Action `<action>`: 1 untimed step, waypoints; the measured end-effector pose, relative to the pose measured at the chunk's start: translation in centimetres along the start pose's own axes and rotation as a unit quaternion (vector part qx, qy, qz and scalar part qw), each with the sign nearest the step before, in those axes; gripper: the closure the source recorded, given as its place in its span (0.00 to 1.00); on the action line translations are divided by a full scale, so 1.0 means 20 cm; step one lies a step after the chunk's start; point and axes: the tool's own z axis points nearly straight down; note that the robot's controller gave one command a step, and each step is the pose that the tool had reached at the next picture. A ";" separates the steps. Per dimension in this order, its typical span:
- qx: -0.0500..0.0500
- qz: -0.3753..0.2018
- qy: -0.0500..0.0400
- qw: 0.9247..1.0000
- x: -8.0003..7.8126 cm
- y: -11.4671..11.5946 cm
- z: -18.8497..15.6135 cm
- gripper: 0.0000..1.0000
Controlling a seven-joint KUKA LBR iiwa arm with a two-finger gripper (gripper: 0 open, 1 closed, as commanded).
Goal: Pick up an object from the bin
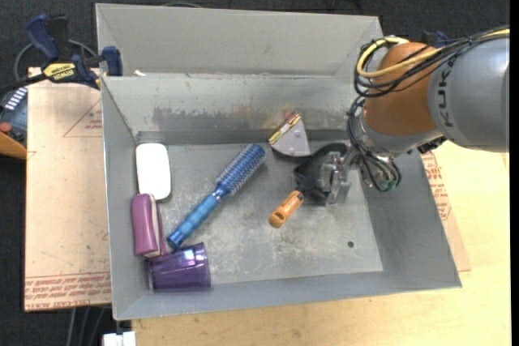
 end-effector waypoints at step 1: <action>0.000 0.000 0.001 1.000 0.00 0.00 -0.11 1.00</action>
Offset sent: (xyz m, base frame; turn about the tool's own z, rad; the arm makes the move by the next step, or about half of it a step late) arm 0.0000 0.0000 0.0057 0.0000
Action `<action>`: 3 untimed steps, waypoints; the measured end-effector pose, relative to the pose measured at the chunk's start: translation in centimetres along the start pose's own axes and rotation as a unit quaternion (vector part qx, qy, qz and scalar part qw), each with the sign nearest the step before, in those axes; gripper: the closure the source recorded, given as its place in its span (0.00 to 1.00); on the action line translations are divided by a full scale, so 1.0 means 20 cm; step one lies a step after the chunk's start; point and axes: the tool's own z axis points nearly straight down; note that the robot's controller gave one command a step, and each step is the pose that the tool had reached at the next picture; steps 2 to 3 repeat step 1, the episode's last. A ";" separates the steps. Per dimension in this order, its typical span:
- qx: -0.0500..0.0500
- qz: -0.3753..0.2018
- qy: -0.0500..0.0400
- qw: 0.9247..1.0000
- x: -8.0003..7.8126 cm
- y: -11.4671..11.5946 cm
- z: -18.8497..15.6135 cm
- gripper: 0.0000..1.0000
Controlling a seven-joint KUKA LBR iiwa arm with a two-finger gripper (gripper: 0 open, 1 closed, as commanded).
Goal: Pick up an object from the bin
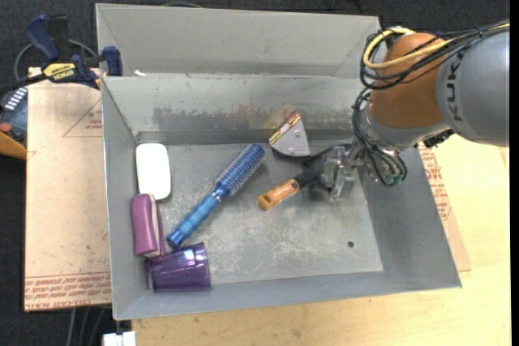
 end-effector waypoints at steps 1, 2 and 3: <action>0.001 0.000 -0.004 1.000 -0.01 0.00 -0.10 1.00; 0.001 0.000 -0.004 1.000 -0.01 0.00 -0.10 1.00; 0.001 0.000 -0.004 1.000 -0.01 0.00 -0.10 1.00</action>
Offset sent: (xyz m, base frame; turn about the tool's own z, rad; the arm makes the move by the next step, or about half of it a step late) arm -0.0001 0.0000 0.0651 0.0000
